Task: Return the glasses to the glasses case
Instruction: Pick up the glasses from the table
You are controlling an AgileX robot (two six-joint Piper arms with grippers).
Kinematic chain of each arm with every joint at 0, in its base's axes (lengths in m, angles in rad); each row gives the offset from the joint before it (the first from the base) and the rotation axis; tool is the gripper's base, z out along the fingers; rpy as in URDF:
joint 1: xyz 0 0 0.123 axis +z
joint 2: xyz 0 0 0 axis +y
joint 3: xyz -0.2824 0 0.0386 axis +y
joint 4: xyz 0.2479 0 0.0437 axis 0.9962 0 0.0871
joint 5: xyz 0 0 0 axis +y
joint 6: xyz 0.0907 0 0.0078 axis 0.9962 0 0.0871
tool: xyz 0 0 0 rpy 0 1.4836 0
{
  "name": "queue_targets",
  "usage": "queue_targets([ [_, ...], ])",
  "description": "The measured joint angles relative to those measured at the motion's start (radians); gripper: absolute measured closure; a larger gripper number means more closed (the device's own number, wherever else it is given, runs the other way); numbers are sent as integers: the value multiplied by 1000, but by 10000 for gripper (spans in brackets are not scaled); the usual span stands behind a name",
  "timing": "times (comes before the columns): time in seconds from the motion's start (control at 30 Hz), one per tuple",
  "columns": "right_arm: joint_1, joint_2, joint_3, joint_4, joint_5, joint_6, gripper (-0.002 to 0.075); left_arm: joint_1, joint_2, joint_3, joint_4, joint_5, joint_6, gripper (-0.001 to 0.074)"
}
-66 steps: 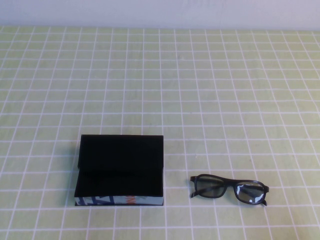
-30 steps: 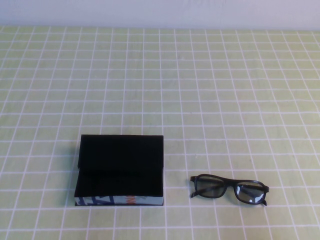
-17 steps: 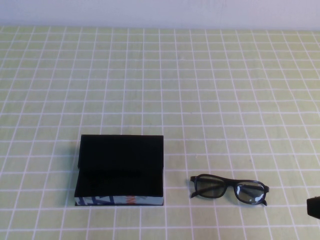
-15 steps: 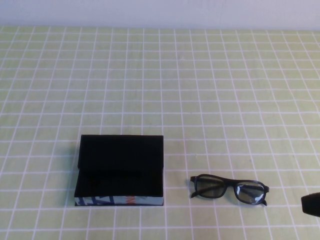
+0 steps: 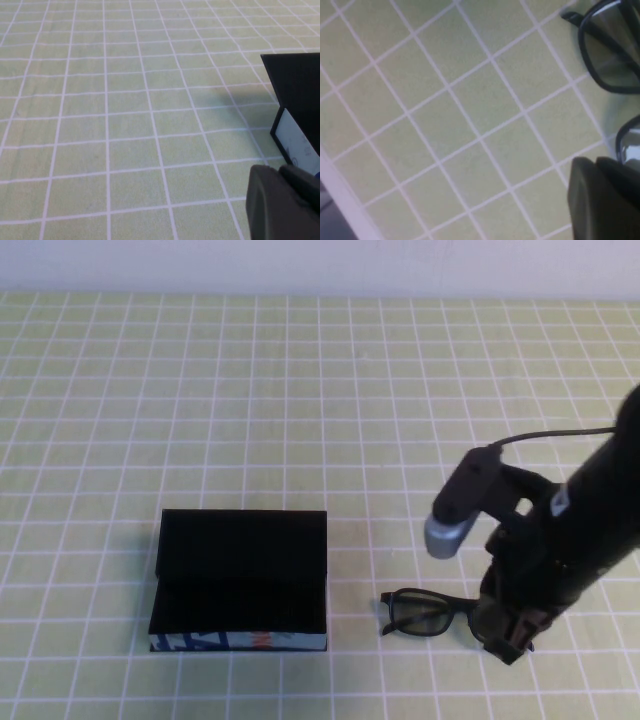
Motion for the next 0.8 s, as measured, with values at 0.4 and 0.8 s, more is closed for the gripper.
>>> queue_targets([
  [0.4, 45, 246, -139, -140, -32, -313, 538, 0, 0, 0, 0, 0, 0, 738],
  [0.8, 26, 329, -148, -206, -94, -330, 391, 0, 0, 0, 0, 0, 0, 738],
])
